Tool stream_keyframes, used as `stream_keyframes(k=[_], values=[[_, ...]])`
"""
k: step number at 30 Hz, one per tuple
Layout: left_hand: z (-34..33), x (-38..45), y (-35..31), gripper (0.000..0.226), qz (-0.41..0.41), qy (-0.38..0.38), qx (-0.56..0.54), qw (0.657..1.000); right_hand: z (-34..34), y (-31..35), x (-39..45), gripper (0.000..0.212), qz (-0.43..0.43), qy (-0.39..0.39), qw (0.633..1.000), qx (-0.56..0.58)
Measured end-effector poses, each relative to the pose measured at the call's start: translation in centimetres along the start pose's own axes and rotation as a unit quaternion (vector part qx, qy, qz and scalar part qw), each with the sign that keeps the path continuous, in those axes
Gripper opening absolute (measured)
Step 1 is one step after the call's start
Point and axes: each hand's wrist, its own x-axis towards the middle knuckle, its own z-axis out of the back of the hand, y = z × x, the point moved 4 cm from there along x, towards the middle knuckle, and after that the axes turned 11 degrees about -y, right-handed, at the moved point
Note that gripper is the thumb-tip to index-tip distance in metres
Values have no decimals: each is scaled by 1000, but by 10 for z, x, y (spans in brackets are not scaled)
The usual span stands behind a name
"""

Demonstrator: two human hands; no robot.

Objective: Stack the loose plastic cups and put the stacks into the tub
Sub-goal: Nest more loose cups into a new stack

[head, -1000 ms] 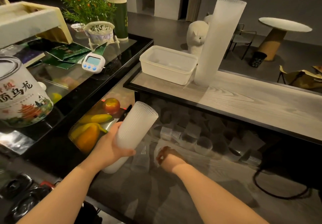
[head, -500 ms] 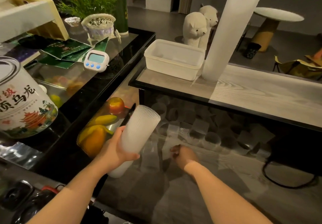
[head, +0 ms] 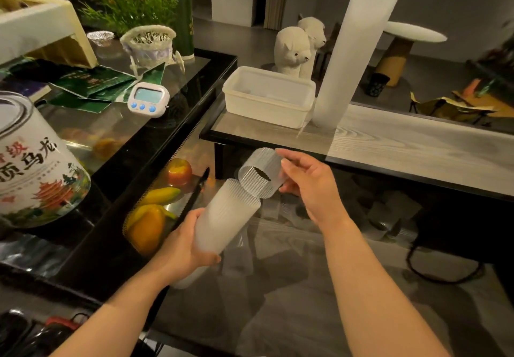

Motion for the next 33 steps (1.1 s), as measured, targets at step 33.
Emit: stream_keyframes(k=[33], values=[[25, -1, 24, 118, 27, -76, -88, 993, -66, -177, -39, 78, -102, 195, 832, -509]])
